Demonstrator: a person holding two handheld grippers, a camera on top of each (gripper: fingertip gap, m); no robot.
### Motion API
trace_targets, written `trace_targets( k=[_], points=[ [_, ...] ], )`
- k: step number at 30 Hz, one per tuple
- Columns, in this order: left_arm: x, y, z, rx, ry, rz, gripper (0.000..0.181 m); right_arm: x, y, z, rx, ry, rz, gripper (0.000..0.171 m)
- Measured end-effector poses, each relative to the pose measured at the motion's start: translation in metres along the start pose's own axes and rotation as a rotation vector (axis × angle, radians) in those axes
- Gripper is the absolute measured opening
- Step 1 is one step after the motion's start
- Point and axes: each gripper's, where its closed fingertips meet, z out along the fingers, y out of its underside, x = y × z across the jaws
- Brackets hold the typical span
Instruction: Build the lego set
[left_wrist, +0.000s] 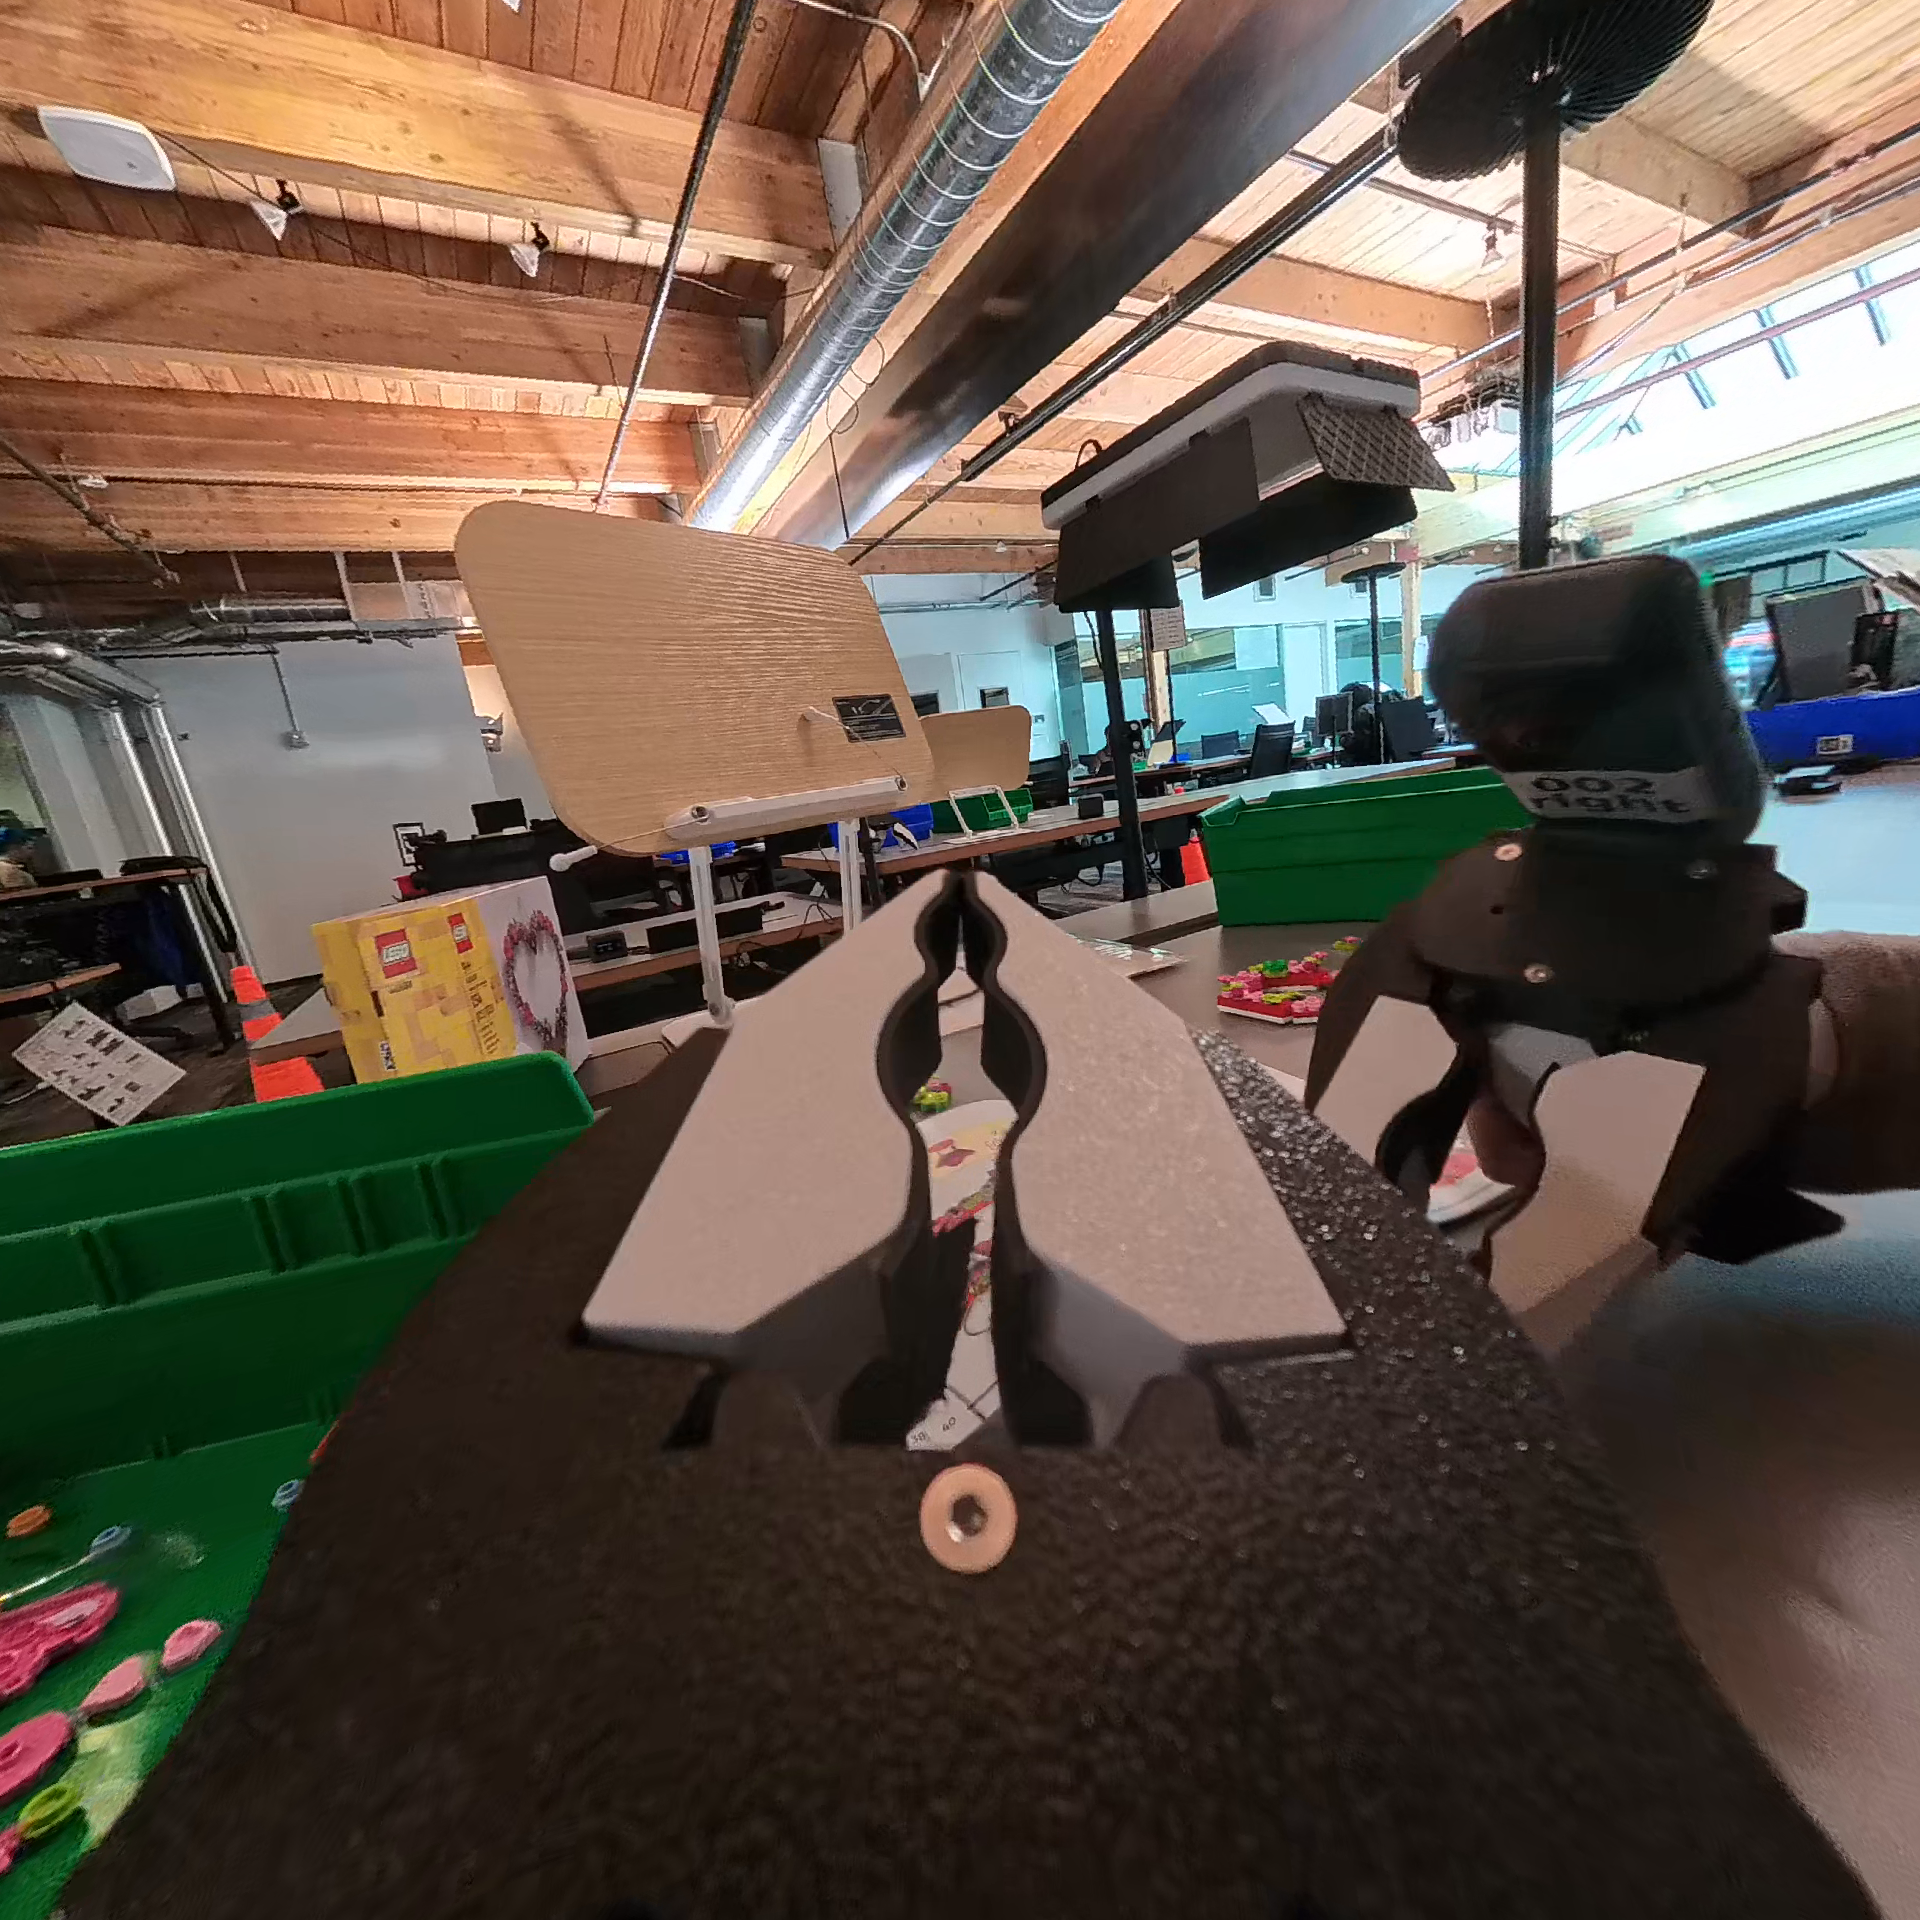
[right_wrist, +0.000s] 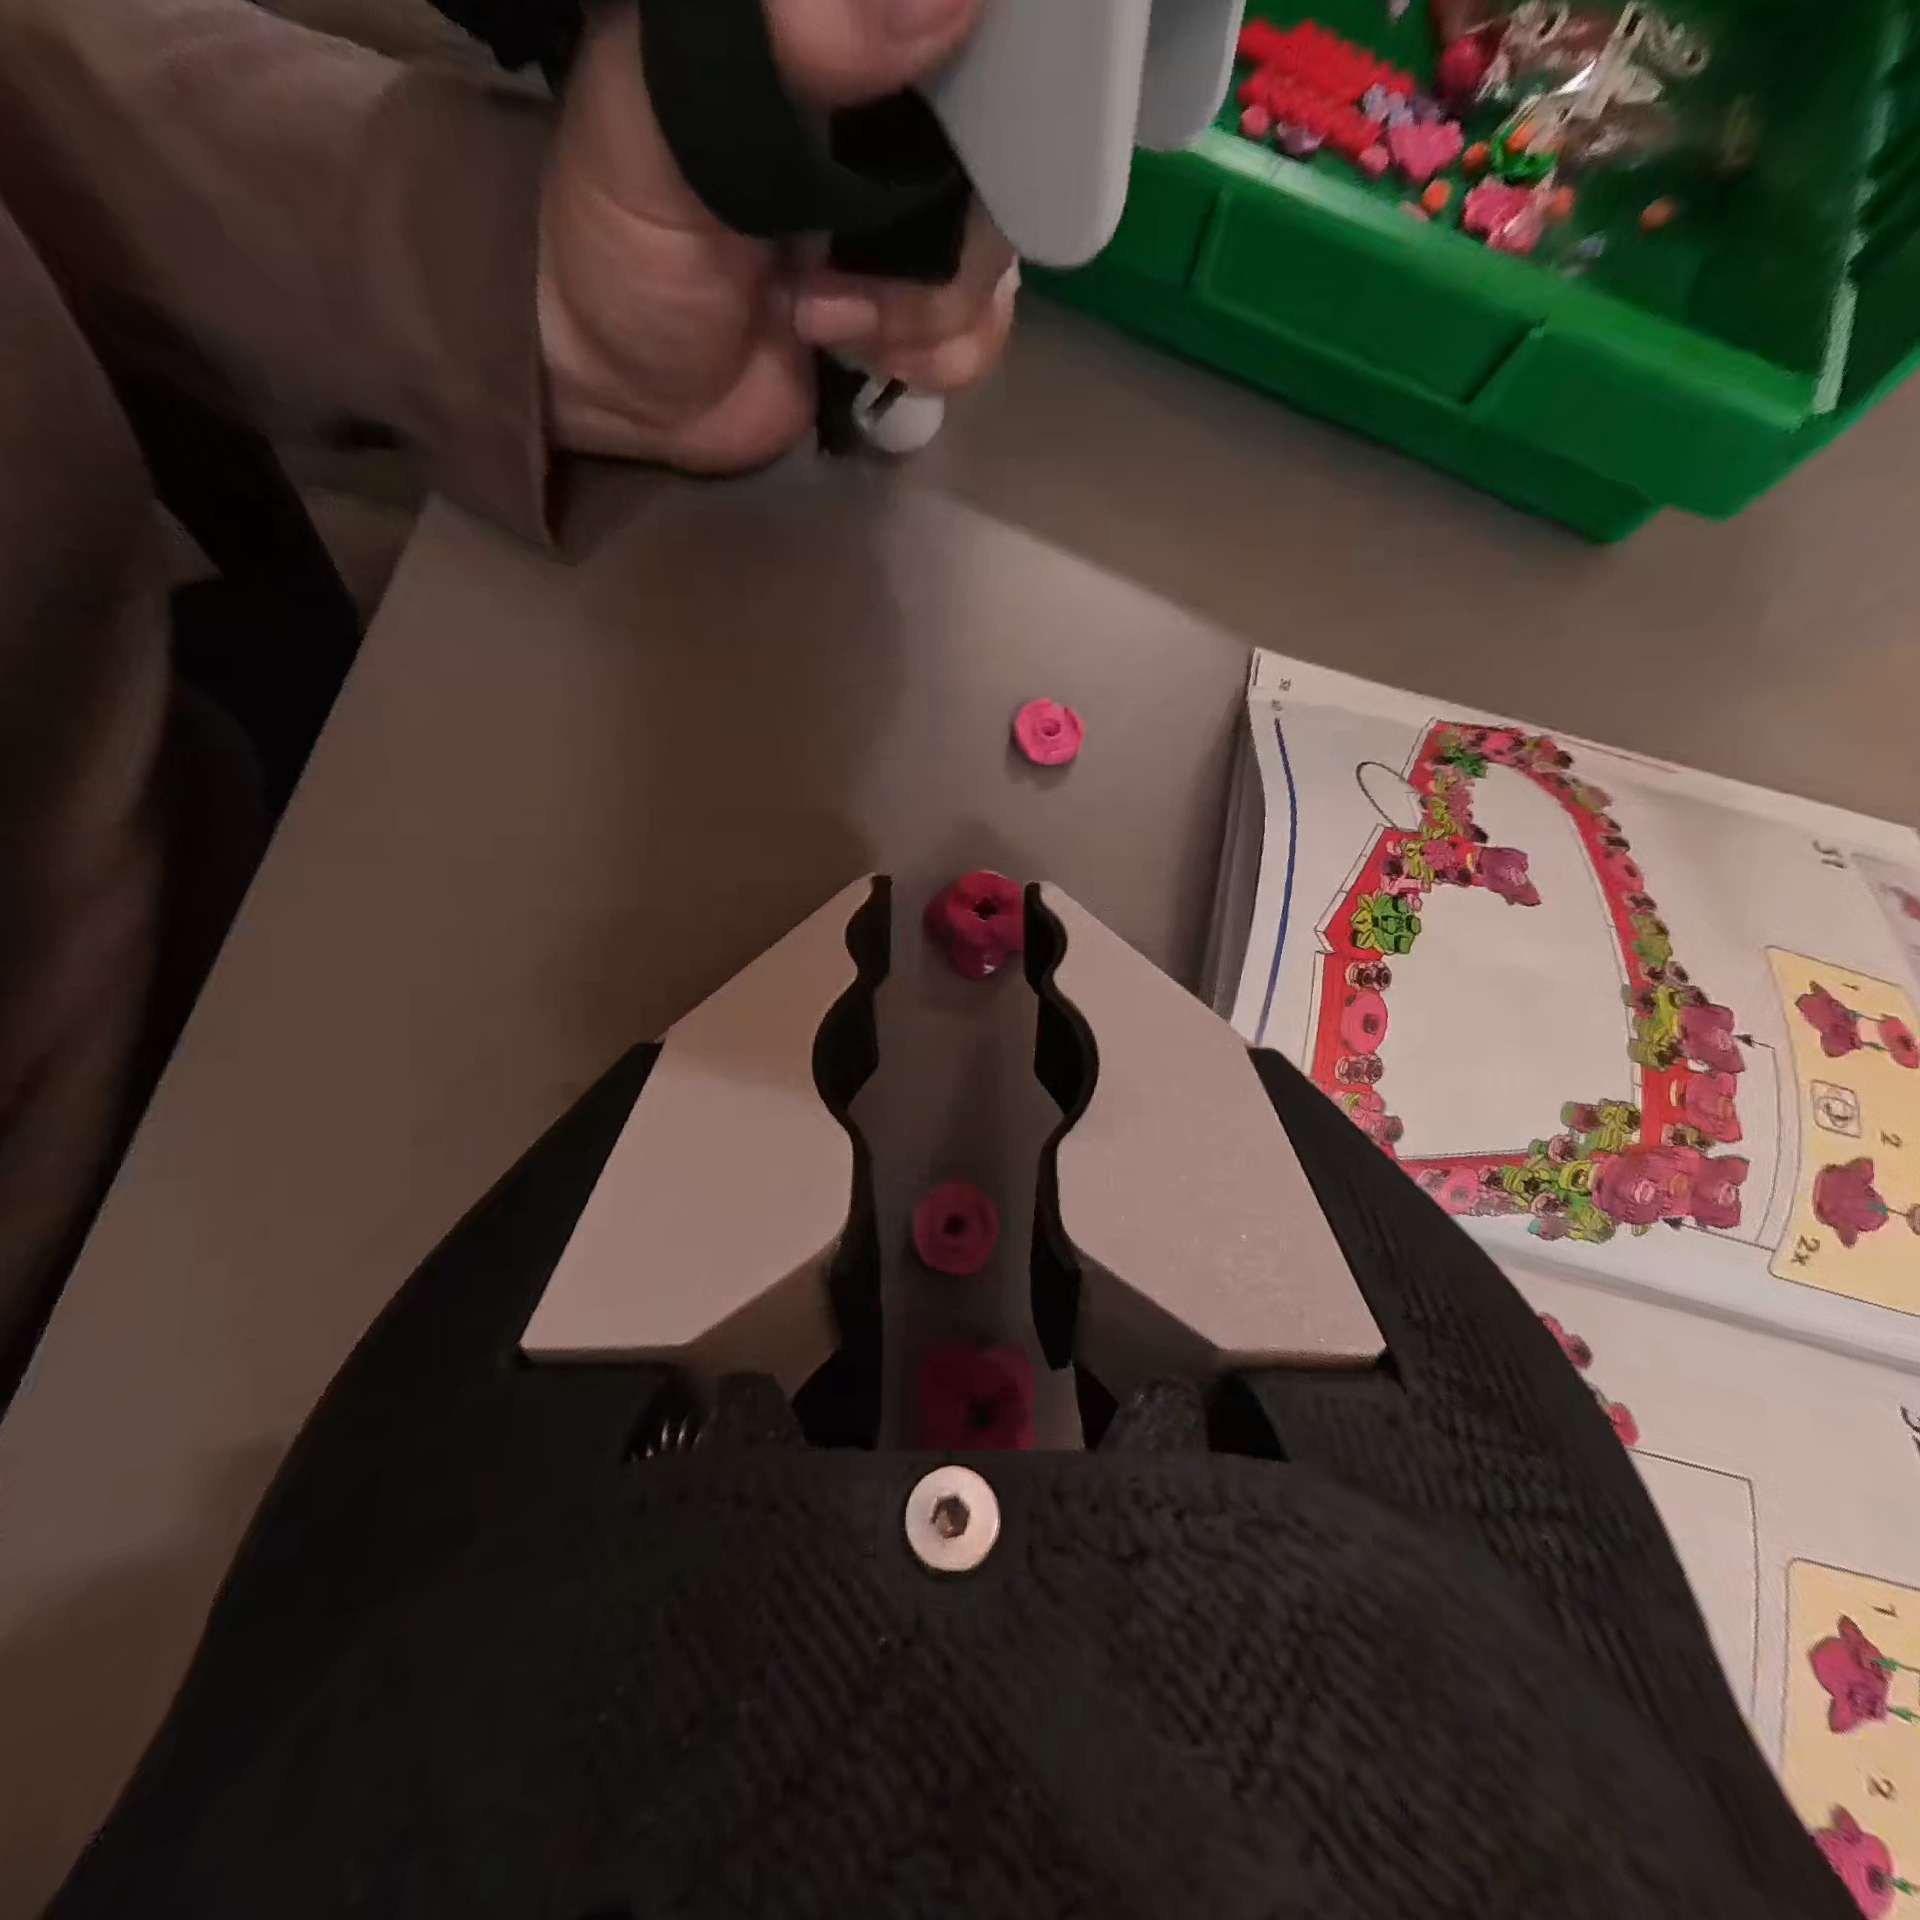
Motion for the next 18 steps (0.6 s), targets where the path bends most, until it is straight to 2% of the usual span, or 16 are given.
trace_targets(
  k=[5, 10, 14, 18],
  points=[
    [0.003, 0.002, 0.001, -0.014, 0.015, 0.022, 0.0, 0.005, 0.009, 0.01, -0.065, 0.018, 0.007, 0.026],
    [0.002, 0.002, 0.0, -0.027, 0.025, 0.008, 0.0, 0.005, 0.009, 0.011, -0.073, 0.007, 0.018, 0.02],
    [0.016, 0.015, -0.003, -0.126, 0.152, 0.127, 0.0, 0.009, -0.007, -0.004, 0.046, 0.037, 0.023, 0.017],
    [0.049, 0.024, -0.02, -0.153, 0.317, 0.374, 0.011, 0.014, -0.026, -0.03, 0.198, 0.051, 0.071, 0.016]
  ],
)
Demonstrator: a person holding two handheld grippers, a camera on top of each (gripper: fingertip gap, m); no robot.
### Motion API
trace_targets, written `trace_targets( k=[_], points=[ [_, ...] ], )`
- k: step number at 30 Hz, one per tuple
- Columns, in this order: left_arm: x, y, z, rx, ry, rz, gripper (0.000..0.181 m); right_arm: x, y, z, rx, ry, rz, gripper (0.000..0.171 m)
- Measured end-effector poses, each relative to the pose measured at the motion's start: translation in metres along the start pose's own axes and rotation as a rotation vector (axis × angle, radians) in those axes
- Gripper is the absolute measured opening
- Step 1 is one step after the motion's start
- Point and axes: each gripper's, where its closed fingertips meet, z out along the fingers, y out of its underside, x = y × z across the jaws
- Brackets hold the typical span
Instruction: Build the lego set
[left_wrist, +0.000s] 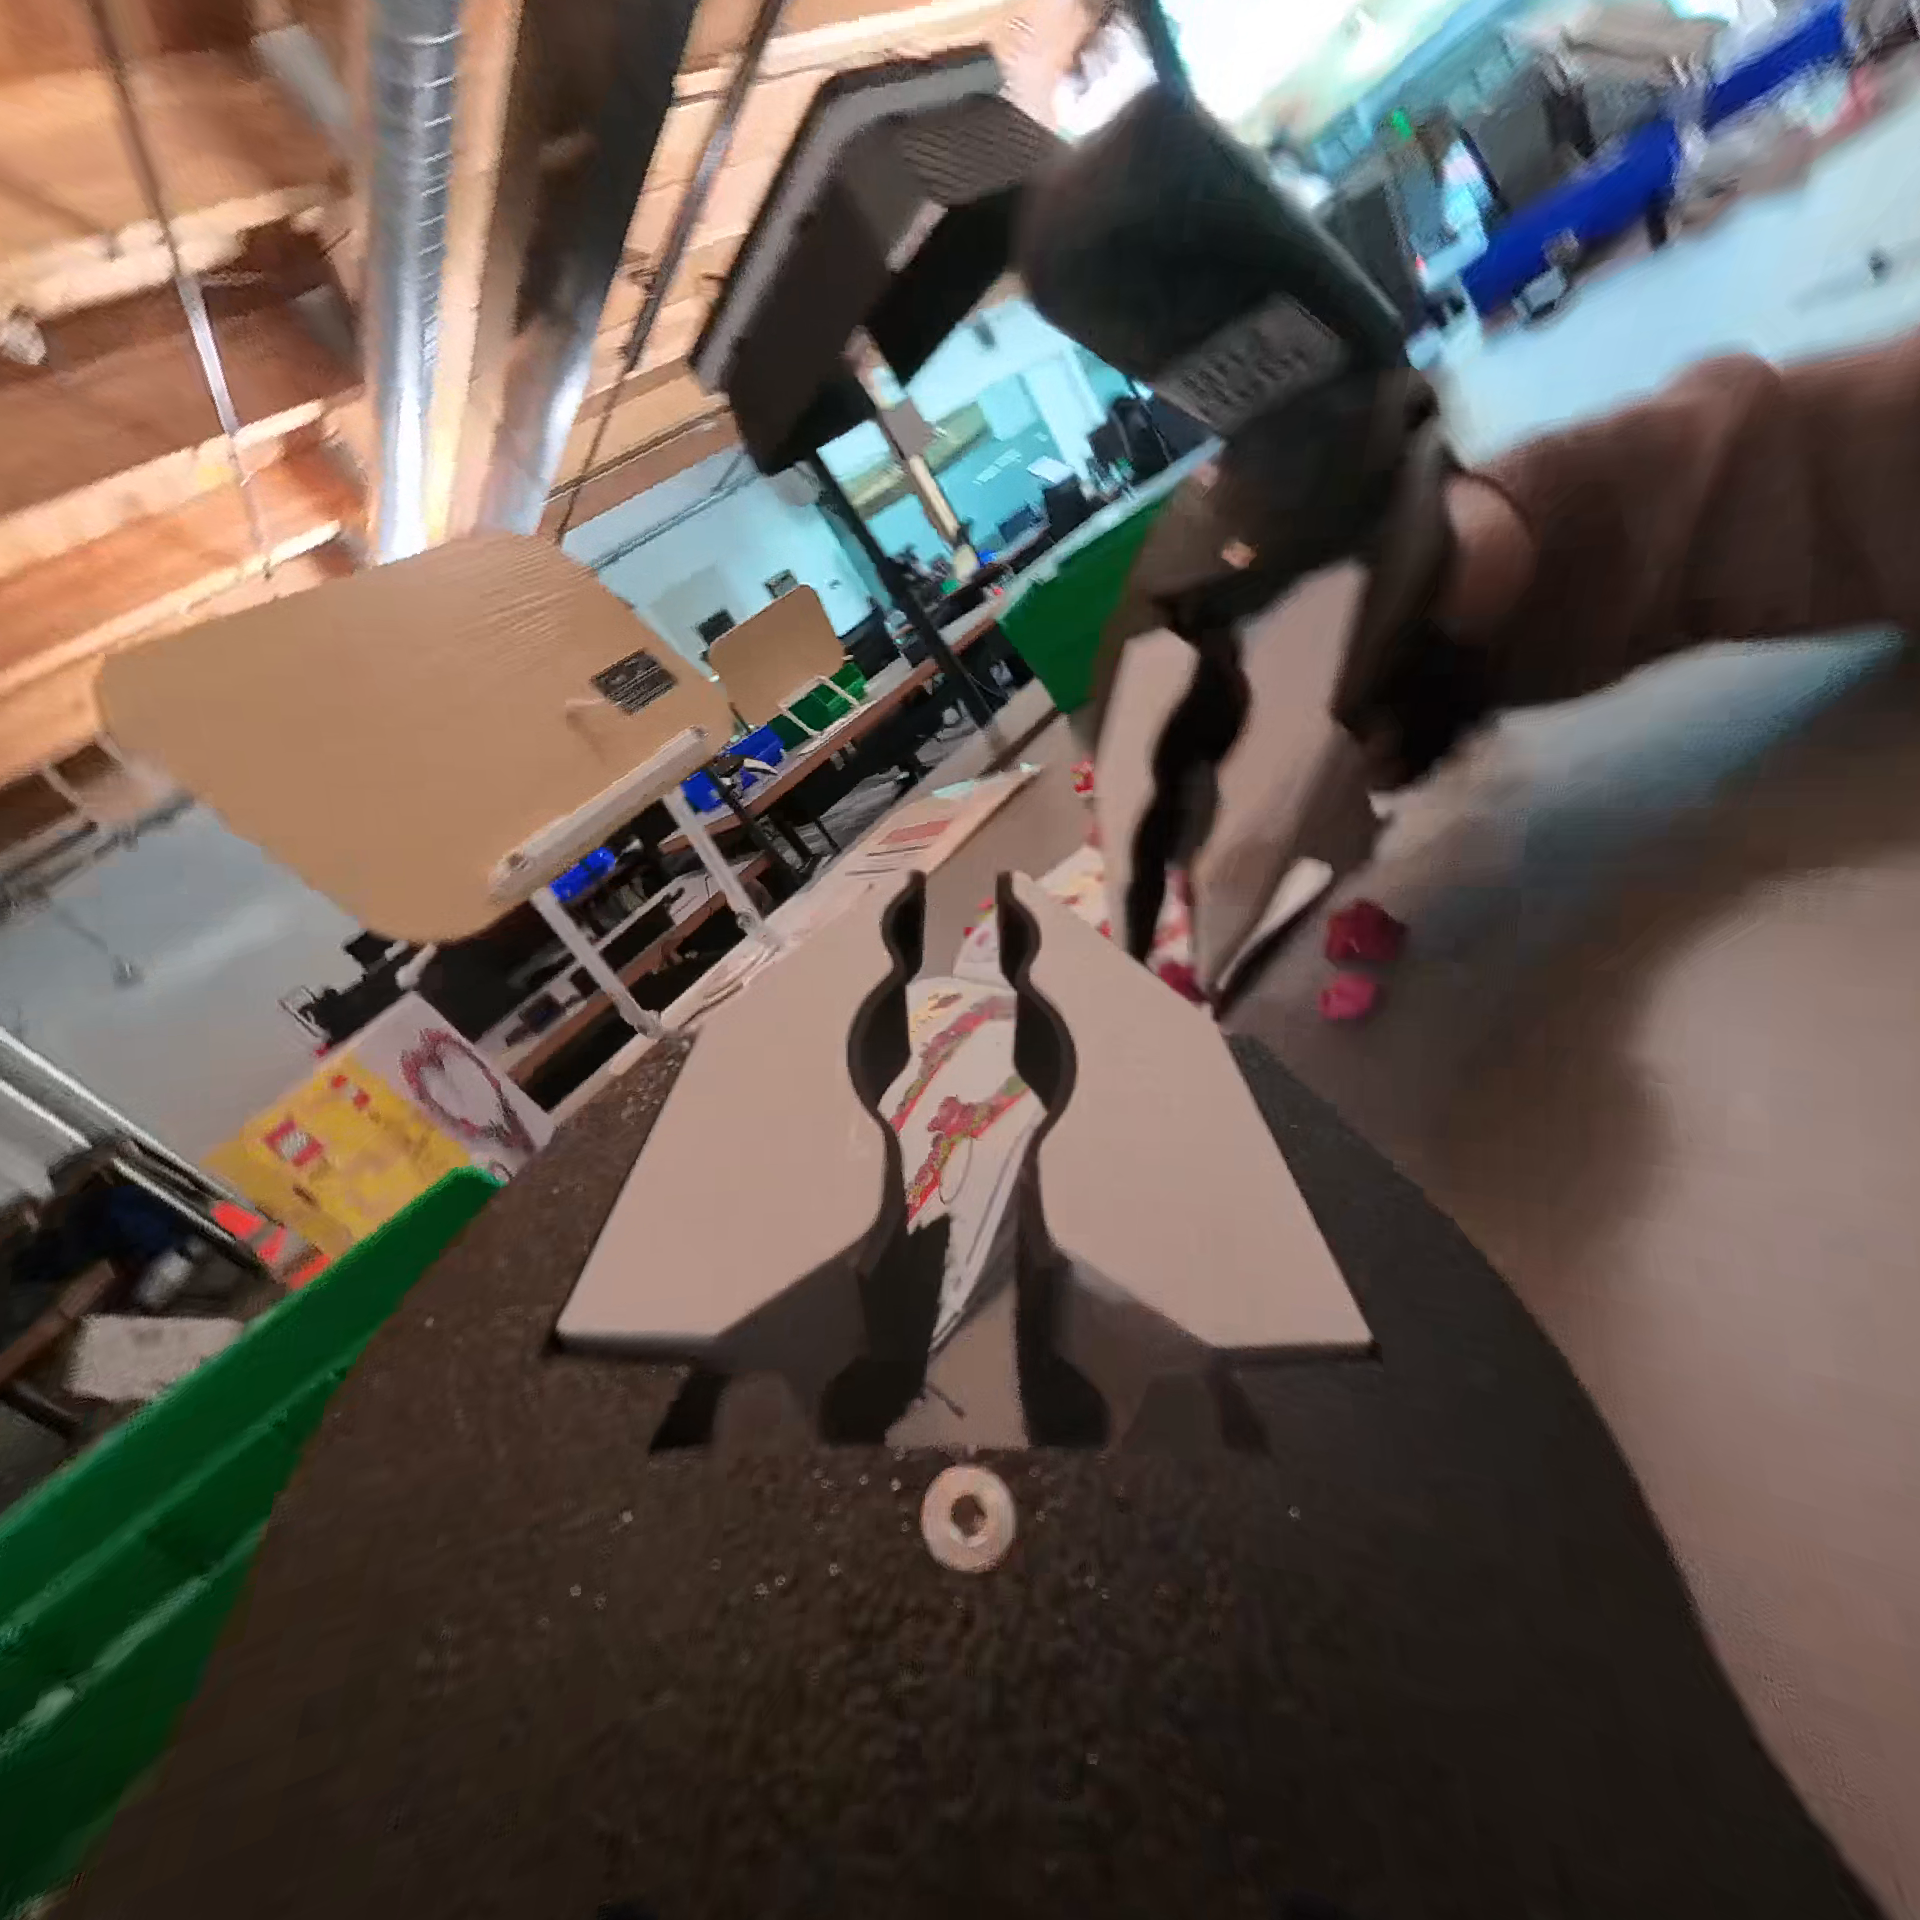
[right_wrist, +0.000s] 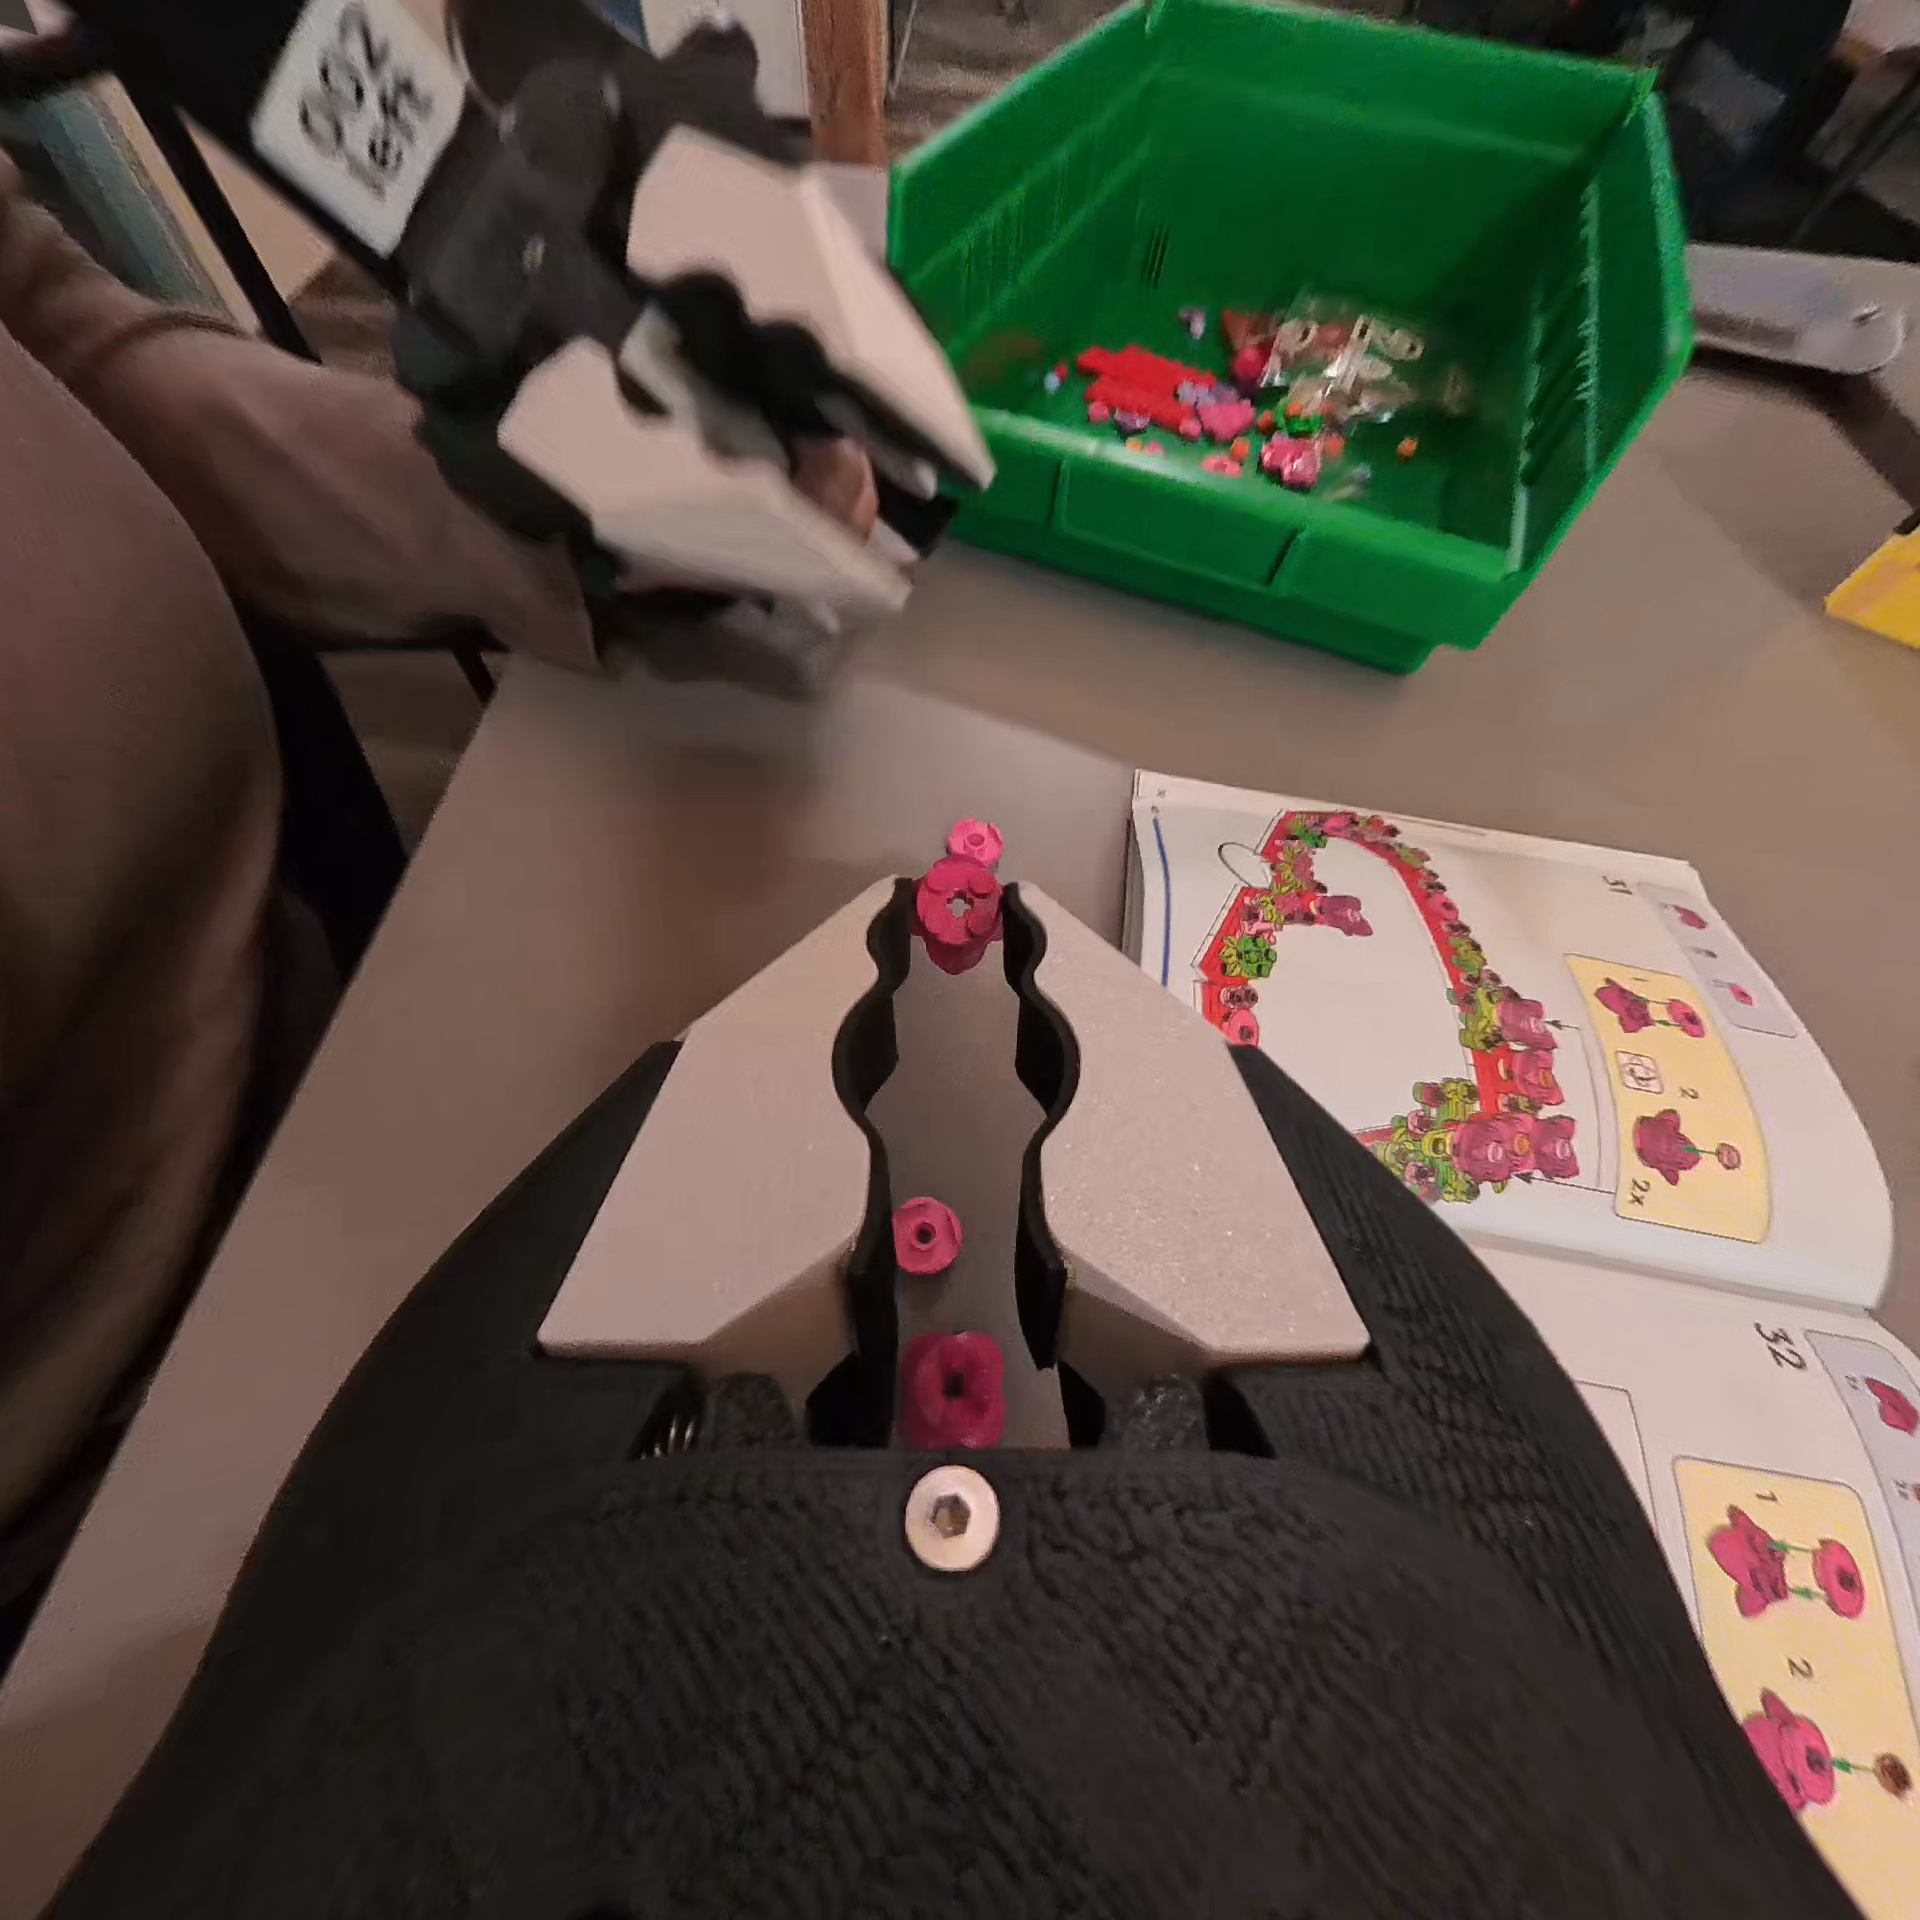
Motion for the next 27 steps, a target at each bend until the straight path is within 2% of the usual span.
trace_targets(
  k=[4, 10, 27],
  points=[
    [0.027, 0.008, 0.0, -0.065, 0.045, 0.261, 0.024, -0.005, -0.016, -0.011, 0.089, -0.047, 0.043, 0.016],
    [0.035, 0.002, 0.004, -0.06, -0.027, 0.539, 0.016, -0.017, -0.03, -0.014, 0.159, -0.131, 0.072, 0.016],
    [0.037, -0.005, 0.005, -0.042, -0.076, 0.688, 0.001, -0.025, -0.037, -0.017, 0.213, -0.214, 0.132, 0.015]
  ],
)
